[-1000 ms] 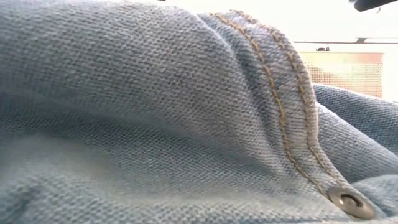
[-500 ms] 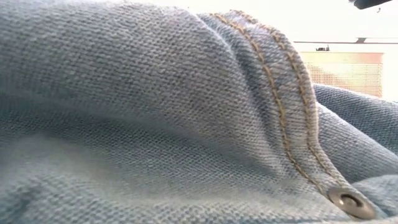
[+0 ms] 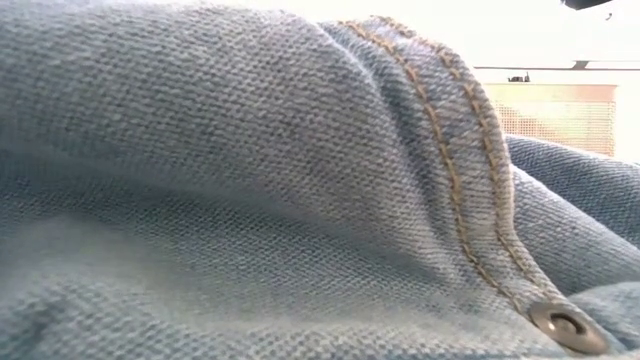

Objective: Sort clothes
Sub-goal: Put the pink polo shirt into the left white bin

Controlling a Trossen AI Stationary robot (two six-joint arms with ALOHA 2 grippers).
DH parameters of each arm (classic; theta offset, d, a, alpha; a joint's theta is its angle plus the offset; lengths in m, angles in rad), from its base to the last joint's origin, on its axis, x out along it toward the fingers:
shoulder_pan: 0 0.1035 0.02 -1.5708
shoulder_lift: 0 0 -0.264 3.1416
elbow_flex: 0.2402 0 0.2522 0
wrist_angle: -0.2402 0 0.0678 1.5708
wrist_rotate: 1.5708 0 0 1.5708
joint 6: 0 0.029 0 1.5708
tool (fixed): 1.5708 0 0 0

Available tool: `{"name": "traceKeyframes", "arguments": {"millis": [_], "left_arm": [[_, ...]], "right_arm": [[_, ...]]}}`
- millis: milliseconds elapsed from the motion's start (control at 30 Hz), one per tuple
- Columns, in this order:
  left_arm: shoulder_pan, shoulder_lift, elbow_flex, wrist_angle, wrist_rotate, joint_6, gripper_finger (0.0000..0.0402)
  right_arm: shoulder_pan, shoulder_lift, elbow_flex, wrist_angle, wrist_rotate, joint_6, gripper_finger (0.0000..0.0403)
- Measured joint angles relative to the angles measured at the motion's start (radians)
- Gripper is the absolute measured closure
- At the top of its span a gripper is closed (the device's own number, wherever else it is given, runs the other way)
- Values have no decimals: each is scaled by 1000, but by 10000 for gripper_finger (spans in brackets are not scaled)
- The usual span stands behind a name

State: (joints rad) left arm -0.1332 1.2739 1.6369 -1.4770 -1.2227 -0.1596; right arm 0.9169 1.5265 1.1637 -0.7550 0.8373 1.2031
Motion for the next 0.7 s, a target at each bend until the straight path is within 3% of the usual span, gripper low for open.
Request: {"name": "traceKeyframes", "arguments": {"millis": [67, 167, 367, 467, 567, 700], "left_arm": [[26, -42, -13, 29, 212, 91, 401], [-24, -58, -53, 118, 396, 177, 401], [-198, 68, -91, 163, 484, 350, 401], [-261, 161, -103, 174, 594, 480, 389], [-304, 273, -104, 226, 678, 531, 358], [-319, 414, -94, 280, 769, 486, 296]], "right_arm": [[0, 0, 0, 1, 1, 0, 126], [0, 0, 0, 1, 1, -12, 126], [-8, 0, 0, 11, 1, -15, 126], [-8, 0, 0, 13, 1, -15, 126], [-7, 0, 0, 13, 1, -15, 126], [-8, 0, 0, 16, 5, -15, 126]]}}
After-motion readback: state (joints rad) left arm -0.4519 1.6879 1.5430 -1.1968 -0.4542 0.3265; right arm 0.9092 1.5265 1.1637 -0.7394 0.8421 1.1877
